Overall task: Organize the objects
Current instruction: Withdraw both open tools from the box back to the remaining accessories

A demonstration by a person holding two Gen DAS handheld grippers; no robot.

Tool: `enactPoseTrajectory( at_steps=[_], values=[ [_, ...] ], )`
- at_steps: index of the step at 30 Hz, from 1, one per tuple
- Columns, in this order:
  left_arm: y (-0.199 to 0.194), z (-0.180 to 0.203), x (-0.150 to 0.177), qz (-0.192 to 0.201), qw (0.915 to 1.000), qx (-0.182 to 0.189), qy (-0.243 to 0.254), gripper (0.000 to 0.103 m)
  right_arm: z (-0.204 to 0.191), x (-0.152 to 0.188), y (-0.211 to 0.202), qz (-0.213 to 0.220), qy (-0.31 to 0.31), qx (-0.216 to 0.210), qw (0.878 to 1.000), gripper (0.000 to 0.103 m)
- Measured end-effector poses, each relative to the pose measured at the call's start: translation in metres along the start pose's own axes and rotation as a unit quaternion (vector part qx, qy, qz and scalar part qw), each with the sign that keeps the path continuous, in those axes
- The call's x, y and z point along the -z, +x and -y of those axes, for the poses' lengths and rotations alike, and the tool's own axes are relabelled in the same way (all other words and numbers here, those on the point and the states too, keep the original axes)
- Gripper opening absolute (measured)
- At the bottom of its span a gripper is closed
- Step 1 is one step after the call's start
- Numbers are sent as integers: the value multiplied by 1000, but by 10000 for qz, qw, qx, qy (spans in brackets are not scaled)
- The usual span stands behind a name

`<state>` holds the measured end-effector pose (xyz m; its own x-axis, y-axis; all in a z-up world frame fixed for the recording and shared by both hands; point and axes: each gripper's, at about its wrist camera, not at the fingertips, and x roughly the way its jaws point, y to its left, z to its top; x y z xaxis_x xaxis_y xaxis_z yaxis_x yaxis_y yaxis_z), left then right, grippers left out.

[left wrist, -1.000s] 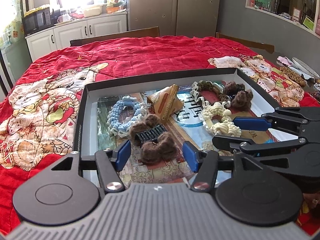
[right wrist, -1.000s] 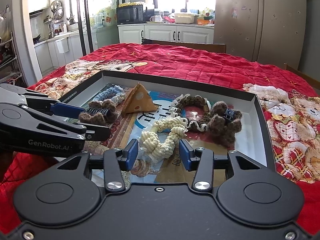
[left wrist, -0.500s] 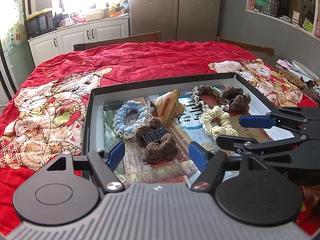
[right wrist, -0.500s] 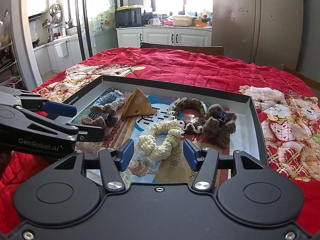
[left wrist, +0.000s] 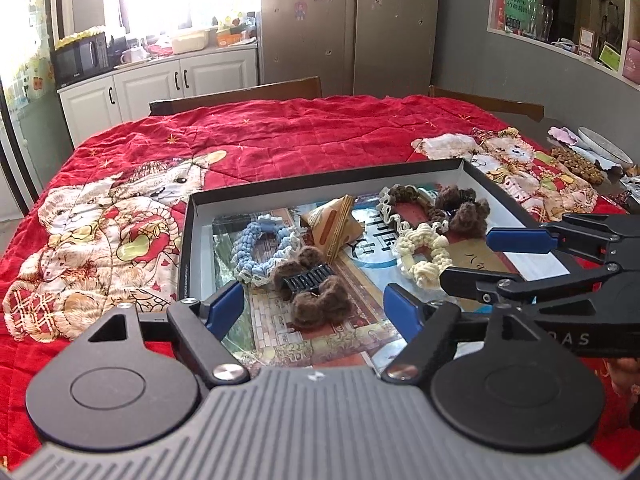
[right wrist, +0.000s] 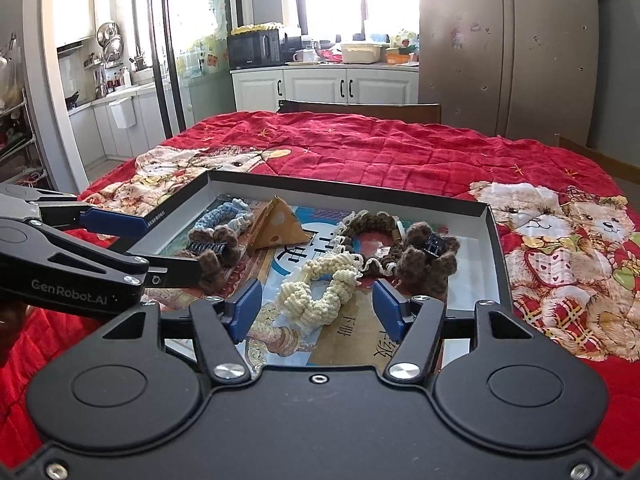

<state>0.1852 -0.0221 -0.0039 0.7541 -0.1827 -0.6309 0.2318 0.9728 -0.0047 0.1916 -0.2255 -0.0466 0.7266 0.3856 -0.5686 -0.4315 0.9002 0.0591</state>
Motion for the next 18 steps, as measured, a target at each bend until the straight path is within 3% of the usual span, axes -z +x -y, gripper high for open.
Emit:
enactPoseTrajectory(
  at_steps=[18],
  values=[
    [-43,6,-5,393,9992,26,83,88,-2,-3,-50,254,-44,1,9997,64]
  ],
)
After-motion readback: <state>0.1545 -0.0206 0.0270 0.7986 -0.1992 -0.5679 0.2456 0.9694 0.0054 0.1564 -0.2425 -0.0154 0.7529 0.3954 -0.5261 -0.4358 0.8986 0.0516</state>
